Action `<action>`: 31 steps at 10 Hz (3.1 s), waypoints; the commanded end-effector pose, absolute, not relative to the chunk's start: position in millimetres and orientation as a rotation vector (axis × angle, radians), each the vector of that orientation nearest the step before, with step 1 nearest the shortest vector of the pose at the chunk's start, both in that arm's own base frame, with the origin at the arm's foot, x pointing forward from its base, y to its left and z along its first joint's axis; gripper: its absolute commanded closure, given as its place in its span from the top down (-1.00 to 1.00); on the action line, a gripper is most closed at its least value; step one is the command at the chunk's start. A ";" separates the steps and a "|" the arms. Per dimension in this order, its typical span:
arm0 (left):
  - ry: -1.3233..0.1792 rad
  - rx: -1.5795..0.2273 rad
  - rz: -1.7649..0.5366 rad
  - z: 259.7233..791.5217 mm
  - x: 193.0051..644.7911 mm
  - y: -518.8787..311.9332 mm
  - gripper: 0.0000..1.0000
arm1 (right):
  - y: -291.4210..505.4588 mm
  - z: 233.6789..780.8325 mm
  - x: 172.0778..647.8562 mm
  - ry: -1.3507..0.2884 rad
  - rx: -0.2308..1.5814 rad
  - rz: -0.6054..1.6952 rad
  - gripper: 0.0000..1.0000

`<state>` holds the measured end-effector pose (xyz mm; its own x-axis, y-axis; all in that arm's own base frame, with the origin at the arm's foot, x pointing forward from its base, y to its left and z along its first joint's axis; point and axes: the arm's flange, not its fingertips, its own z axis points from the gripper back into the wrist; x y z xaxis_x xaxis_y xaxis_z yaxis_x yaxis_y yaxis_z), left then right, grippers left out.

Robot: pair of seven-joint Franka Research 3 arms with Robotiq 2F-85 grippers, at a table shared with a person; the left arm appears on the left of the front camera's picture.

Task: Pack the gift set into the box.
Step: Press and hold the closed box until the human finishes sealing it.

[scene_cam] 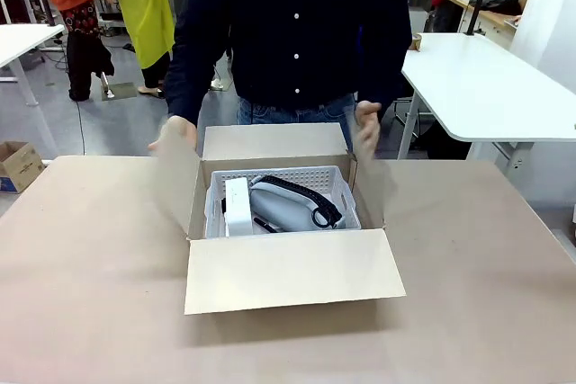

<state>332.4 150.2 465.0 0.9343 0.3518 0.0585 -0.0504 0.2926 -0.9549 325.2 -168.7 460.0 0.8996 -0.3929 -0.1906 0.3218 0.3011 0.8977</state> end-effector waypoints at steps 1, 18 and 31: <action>-0.274 -1.253 0.263 466.2 329.5 149.8 1.00 | -165.4 460.3 325.7 -0.085 1.198 -0.462 1.00; -0.274 -1.253 0.263 466.2 329.5 149.8 1.00 | -165.4 460.3 325.7 -0.085 1.198 -0.462 1.00; -0.400 -1.207 -0.729 441.8 400.9 -30.6 1.00 | 75.7 478.8 395.4 -0.064 0.989 0.404 1.00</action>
